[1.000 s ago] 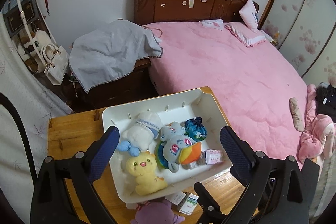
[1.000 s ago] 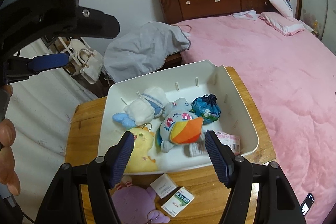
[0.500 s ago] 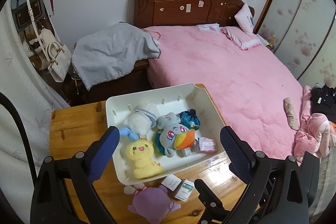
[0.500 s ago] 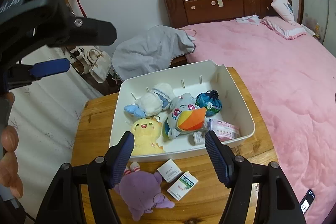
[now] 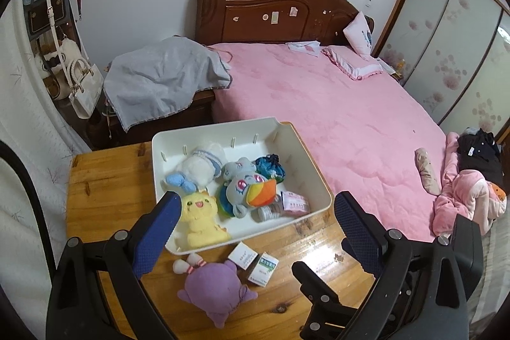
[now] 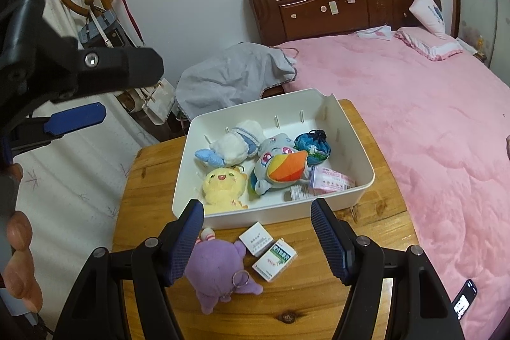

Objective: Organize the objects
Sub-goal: 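Withdraw both tools from the tray toward the purple plush and medicine boxes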

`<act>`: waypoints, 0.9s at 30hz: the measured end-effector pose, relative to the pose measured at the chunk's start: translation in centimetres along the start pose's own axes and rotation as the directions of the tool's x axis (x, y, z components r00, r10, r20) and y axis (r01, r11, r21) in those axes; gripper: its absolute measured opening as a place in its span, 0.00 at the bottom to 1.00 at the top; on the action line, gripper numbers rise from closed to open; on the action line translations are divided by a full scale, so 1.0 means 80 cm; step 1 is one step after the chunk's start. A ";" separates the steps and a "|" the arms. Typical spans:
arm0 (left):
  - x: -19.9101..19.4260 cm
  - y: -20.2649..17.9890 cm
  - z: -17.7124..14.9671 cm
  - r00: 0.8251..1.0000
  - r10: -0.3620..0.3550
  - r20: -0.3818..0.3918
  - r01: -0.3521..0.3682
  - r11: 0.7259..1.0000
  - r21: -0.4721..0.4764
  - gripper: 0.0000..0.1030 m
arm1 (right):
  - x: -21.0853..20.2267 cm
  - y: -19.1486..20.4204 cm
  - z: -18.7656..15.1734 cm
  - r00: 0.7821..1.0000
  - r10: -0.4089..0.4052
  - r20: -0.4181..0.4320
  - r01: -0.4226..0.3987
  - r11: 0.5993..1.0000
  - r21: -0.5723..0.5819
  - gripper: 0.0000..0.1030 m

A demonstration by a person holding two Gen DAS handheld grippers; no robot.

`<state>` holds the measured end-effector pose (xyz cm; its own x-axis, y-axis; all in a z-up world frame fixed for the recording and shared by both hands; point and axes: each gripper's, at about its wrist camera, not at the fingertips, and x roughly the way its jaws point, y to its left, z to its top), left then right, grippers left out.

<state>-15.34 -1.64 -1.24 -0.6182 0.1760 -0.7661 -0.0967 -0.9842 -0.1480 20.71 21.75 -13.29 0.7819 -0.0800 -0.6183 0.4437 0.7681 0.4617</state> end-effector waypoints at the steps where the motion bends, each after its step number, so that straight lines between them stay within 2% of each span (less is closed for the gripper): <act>1: -0.001 -0.001 -0.004 1.000 0.000 -0.002 0.000 1.000 0.000 0.95 | -0.002 0.000 -0.004 1.000 0.002 -0.002 -0.002 1.000 -0.002 0.69; 10: -0.009 0.000 -0.042 1.000 0.006 -0.017 -0.006 1.000 -0.014 0.95 | -0.015 -0.012 -0.029 1.000 -0.003 -0.025 0.002 1.000 -0.018 0.69; 17: -0.002 0.012 -0.072 0.997 0.039 -0.065 -0.041 0.999 -0.027 0.95 | -0.015 -0.029 -0.049 0.998 -0.028 -0.061 0.027 0.999 -0.023 0.69; 22: 0.019 0.030 -0.108 0.989 0.061 -0.132 -0.068 0.996 -0.050 0.95 | -0.002 -0.044 -0.067 0.993 -0.046 -0.111 0.044 0.999 -0.026 0.69; 27: 0.053 0.056 -0.143 0.972 0.027 -0.233 -0.056 0.991 -0.119 0.95 | 0.020 -0.054 -0.088 0.982 -0.060 -0.177 0.057 0.998 -0.026 0.69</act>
<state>-9.43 -5.11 -12.29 -0.4215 0.1487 -0.8946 0.0315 -0.9835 -0.1783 16.92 22.79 -20.75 0.6638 -0.0124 -0.7478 0.4757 0.7786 0.4093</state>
